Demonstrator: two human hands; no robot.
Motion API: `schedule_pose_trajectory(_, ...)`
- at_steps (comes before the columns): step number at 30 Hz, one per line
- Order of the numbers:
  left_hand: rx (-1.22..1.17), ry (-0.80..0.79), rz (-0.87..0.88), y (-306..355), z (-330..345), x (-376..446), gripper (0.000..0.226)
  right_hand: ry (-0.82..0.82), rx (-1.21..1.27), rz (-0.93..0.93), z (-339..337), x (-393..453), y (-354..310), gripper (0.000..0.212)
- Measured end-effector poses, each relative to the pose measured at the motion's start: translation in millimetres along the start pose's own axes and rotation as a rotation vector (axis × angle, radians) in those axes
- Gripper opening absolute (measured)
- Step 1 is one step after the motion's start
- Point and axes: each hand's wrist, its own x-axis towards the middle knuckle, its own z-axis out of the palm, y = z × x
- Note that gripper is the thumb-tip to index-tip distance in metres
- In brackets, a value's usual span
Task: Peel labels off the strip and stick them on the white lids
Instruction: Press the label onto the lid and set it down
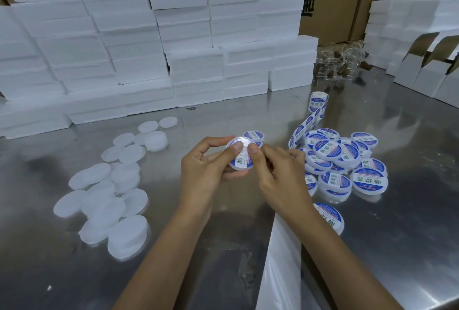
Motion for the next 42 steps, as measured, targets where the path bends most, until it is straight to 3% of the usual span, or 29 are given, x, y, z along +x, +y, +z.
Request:
schedule_pose_trajectory(2, 0.001, 0.022, 0.004, -1, 1, 0, 0.004, -0.015, 0.023, 0.01, 2, -1, 0, 0.041)
schedule_pose_trajectory(14, 0.08, 0.033, 0.013, 1, -5, 2, 0.015, -0.037, 0.033, -0.05, -2, -3, -3, 0.049)
schedule_pose_trajectory(17, 0.054, -0.007, -0.017, 0, -5, 3, 0.007, -0.033, 0.086, -0.005, -3, -1, -3, 0.048)
schedule_pose_trajectory(19, 0.025, -0.07, -0.024, -3, -3, 3, 0.014, 0.002, 0.092, 0.023, -4, 1, -1, 0.046)
schedule_pose_trajectory(23, 0.033, -0.144, -0.062, -9, 2, 1, 0.028, 0.214, 0.02, 0.164, -16, 8, 9, 0.046)
schedule_pose_trajectory(27, 0.116, -0.052, -0.102, -11, -3, 3, 0.024, 0.458, -0.278, 0.388, -48, 19, 41, 0.052)
schedule_pose_trajectory(34, 0.246, 0.051, -0.152, -17, -8, 7, 0.02, 0.471, -0.479, 0.62, -71, 18, 75, 0.052)
schedule_pose_trajectory(37, 0.257, 0.1, -0.144, -18, -12, 10, 0.021, 0.458, -0.445, 0.565, -67, 19, 70, 0.045)
schedule_pose_trajectory(42, 0.258, 0.261, -0.102, -20, -28, 22, 0.026, 0.366, -0.381, 0.311, -49, 17, 53, 0.037)
